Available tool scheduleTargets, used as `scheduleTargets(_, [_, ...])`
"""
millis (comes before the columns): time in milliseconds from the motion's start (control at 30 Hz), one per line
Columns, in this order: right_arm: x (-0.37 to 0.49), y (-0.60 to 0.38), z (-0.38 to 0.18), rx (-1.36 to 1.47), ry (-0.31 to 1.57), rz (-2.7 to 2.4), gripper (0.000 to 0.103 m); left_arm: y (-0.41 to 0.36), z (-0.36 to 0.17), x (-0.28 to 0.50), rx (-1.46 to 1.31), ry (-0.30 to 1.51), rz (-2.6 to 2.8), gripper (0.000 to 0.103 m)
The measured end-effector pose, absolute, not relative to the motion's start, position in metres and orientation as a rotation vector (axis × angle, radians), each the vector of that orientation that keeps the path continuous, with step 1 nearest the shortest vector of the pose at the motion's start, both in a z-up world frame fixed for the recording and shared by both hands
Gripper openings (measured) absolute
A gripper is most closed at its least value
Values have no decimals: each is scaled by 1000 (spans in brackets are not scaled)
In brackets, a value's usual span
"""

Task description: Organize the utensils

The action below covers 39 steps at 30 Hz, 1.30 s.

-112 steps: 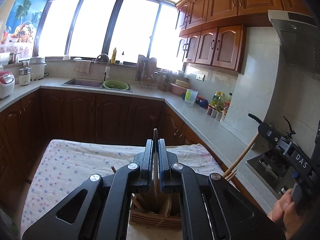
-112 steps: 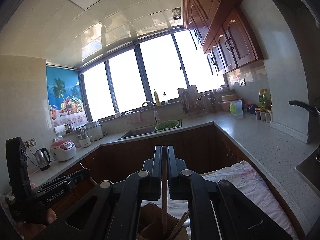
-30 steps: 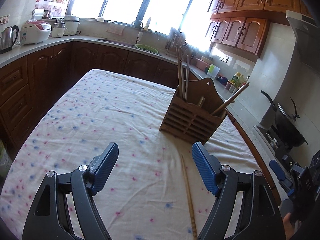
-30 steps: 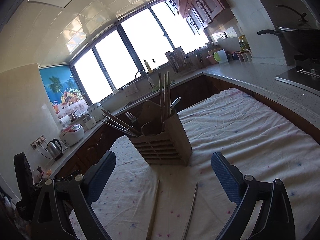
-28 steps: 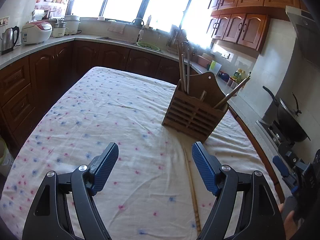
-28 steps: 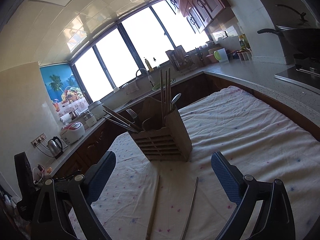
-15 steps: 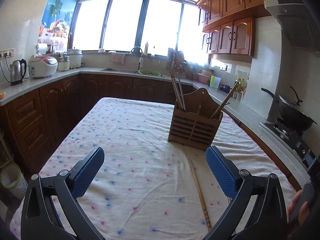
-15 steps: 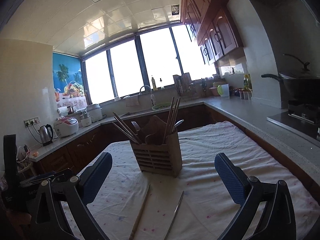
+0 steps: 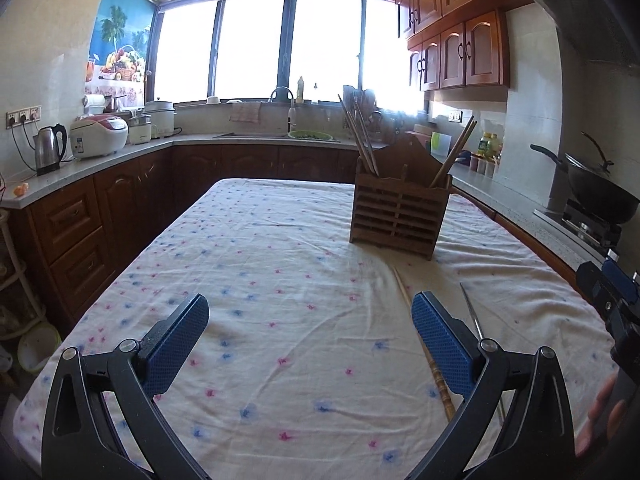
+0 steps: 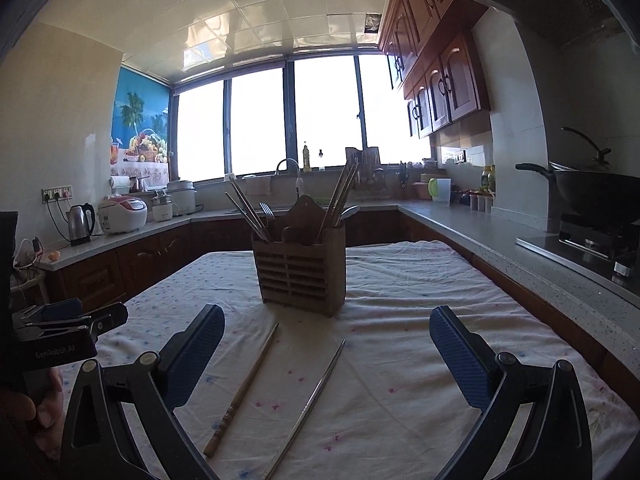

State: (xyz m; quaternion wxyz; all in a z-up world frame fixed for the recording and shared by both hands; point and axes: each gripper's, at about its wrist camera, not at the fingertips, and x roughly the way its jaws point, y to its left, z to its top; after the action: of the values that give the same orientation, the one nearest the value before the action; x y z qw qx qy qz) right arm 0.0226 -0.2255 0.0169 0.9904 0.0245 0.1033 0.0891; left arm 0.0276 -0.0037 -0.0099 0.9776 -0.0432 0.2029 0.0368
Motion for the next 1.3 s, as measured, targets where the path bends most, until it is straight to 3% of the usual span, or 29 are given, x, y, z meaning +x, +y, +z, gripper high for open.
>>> scheduleTargets(1300, [7, -243, -3, 105, 159, 165, 103, -21, -21, 14, -23, 366, 108, 103])
